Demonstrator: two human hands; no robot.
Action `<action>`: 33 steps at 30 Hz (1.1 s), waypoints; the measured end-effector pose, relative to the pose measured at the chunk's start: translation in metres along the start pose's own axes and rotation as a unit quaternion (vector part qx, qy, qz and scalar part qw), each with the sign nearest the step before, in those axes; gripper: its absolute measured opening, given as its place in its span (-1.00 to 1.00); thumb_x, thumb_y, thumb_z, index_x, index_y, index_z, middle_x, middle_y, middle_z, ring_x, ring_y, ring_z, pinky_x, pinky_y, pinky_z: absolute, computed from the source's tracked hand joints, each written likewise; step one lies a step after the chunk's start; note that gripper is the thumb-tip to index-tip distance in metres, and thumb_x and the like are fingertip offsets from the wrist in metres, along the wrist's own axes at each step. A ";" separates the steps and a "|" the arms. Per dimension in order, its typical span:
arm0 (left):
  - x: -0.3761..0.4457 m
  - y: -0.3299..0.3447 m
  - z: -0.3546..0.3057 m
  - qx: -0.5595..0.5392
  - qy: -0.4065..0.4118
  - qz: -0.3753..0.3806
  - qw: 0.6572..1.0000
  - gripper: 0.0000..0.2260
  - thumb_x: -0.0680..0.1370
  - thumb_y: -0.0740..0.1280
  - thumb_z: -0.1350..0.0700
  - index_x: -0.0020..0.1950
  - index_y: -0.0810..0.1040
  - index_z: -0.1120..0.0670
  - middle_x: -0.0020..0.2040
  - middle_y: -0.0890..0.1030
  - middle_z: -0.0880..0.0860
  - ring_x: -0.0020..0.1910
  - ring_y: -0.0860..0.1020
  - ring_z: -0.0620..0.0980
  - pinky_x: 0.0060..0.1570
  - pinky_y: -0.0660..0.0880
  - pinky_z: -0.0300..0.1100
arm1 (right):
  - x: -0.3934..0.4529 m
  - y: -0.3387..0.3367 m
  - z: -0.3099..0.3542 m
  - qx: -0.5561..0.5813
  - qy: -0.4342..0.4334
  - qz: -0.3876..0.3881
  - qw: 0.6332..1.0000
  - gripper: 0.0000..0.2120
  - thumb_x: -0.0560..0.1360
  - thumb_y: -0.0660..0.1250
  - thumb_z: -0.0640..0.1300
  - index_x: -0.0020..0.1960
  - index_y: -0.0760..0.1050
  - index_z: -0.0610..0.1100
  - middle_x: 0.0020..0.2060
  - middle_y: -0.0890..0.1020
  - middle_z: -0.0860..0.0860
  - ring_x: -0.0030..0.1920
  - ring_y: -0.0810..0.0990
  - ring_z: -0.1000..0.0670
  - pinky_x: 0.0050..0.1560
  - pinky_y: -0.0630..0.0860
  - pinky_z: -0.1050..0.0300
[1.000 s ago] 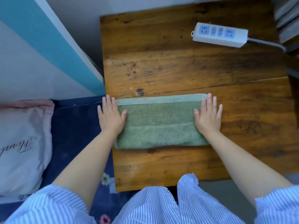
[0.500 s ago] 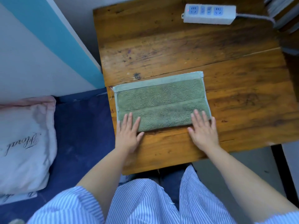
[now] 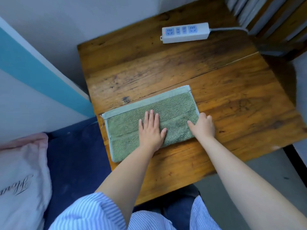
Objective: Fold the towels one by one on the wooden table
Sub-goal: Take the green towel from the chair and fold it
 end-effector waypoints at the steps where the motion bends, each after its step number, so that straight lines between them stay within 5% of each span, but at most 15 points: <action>1: 0.002 0.005 0.001 0.003 -0.004 0.009 1.000 -0.41 0.61 -0.05 -0.15 0.53 -0.19 0.08 0.54 -0.24 0.07 0.52 -0.26 0.05 0.47 -0.25 -0.01 | 0.003 -0.001 -0.002 0.017 0.010 0.008 1.000 -0.49 0.51 0.28 0.00 0.31 0.27 -0.29 0.24 0.41 -0.26 0.23 0.42 -0.24 0.13 0.42 -0.01; 5: 0.001 0.013 0.008 0.007 -0.002 0.006 1.000 -0.40 0.59 -0.13 -0.21 0.53 -0.21 0.05 0.54 -0.25 0.05 0.52 -0.27 0.01 0.46 -0.29 -0.05 | 0.016 -0.004 -0.007 0.068 0.021 0.048 0.996 -0.48 0.45 0.36 0.00 0.29 0.33 -0.26 0.20 0.52 -0.19 0.22 0.47 -0.20 0.09 0.44 0.03; 8: 0.000 0.012 0.007 0.008 -0.005 -0.011 1.000 -0.21 0.34 -0.42 -0.27 0.52 -0.21 0.05 0.54 -0.23 0.04 0.52 -0.25 0.01 0.46 -0.29 -0.05 | 0.022 -0.005 -0.003 0.090 0.007 0.072 0.993 -0.56 0.46 0.35 -0.01 0.23 0.43 -0.26 0.17 0.55 -0.17 0.18 0.50 -0.18 0.10 0.44 0.04; 13: 0.003 0.013 0.011 -0.007 -0.001 -0.023 1.000 -0.15 0.27 -0.46 -0.26 0.53 -0.19 0.04 0.54 -0.21 0.03 0.52 -0.24 0.00 0.46 -0.28 -0.06 | 0.018 -0.008 0.021 0.157 -0.042 0.084 0.983 -0.75 0.53 0.25 -0.14 0.12 0.49 -0.27 0.09 0.59 -0.19 0.09 0.55 -0.20 0.10 0.49 -0.03; 16: 0.000 0.006 0.014 -0.050 0.010 -0.032 0.998 -0.20 0.35 -0.40 -0.25 0.53 -0.12 0.07 0.55 -0.15 0.03 0.53 -0.20 -0.01 0.47 -0.25 -0.09 | 0.010 -0.022 0.036 0.186 -0.070 0.072 0.977 -0.78 0.55 0.20 -0.17 0.08 0.50 -0.29 0.05 0.60 -0.25 0.06 0.55 -0.25 0.07 0.49 -0.10; 19: -0.014 -0.006 0.040 -0.110 -0.008 -0.064 0.992 -0.48 0.62 -0.10 -0.09 0.53 -0.03 0.11 0.56 -0.07 0.03 0.54 -0.14 -0.02 0.48 -0.21 -0.13 | -0.012 -0.035 0.065 0.206 -0.120 0.055 0.970 -0.81 0.54 0.19 -0.22 0.07 0.53 -0.24 -0.07 0.60 -0.17 -0.04 0.54 -0.13 -0.05 0.43 0.05; 25: -0.059 -0.018 0.124 -0.213 -0.094 -0.150 0.961 -0.55 0.61 0.05 0.07 0.47 0.20 0.21 0.50 0.21 0.13 0.52 0.09 0.05 0.47 -0.03 -0.15 | -0.082 -0.018 0.146 0.256 -0.227 0.049 0.938 -0.83 0.51 0.23 -0.26 0.03 0.56 -0.22 -0.37 0.48 0.01 -0.33 0.38 0.05 -0.33 0.28 0.23; 30: -0.113 -0.009 0.188 -0.275 -0.212 -0.196 0.917 -0.62 0.60 0.14 0.18 0.40 0.31 0.26 0.42 0.33 0.19 0.44 0.26 0.14 0.43 0.15 -0.05 | -0.129 0.051 0.199 0.173 -0.305 0.121 0.929 -0.78 0.53 0.21 -0.23 0.14 0.51 -0.19 -0.18 0.57 -0.09 -0.19 0.45 -0.02 -0.25 0.25 0.22; 33: -0.138 0.007 0.206 -0.283 -0.246 -0.202 0.905 -0.65 0.60 0.15 0.21 0.38 0.34 0.27 0.40 0.36 0.19 0.42 0.28 0.14 0.41 0.17 -0.08 | -0.136 0.104 0.205 0.071 -0.302 0.207 0.928 -0.63 0.56 0.16 -0.19 0.36 0.34 -0.22 0.10 0.59 -0.14 0.05 0.53 -0.09 -0.04 0.37 0.19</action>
Point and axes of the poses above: each hand's wrist, its own x-axis towards the middle knuckle, its own y-axis out of the palm, z = x × y, the point moved 8 cm from there along x, towards the middle knuckle
